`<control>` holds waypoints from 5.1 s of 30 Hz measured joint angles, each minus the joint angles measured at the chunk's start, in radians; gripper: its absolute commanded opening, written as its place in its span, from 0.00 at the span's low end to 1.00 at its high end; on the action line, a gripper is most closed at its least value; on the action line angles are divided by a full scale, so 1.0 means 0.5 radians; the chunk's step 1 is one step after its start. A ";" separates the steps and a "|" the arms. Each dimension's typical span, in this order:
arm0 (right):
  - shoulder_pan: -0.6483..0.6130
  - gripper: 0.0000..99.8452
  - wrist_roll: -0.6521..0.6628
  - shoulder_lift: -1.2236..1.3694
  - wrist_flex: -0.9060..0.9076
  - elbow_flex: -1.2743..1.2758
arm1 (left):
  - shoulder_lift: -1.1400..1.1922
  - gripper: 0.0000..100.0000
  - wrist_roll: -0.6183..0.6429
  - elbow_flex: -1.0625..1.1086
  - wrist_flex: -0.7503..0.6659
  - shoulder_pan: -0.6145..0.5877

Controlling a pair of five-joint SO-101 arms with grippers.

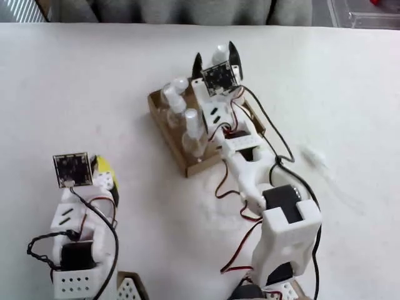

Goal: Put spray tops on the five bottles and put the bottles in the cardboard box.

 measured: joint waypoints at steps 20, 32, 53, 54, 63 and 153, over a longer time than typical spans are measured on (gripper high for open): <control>0.080 0.24 -0.301 -0.224 -0.009 0.003 | 0.000 0.02 0.000 0.000 0.000 0.000; 0.104 0.24 -0.310 -0.638 -0.009 0.230 | 0.000 0.02 0.000 0.000 0.000 0.000; 0.638 0.24 -0.310 -2.081 0.466 1.286 | 0.000 0.02 0.000 0.000 0.000 0.000; 0.666 0.24 -0.310 -2.157 0.528 1.329 | 0.000 0.02 0.000 0.000 0.000 0.000; 0.872 0.03 -0.310 -2.946 1.494 1.522 | 0.000 0.02 0.000 0.000 0.000 0.000; 1.142 0.01 0.509 -0.948 4.164 -0.512 | 0.000 0.02 0.000 0.000 0.123 0.000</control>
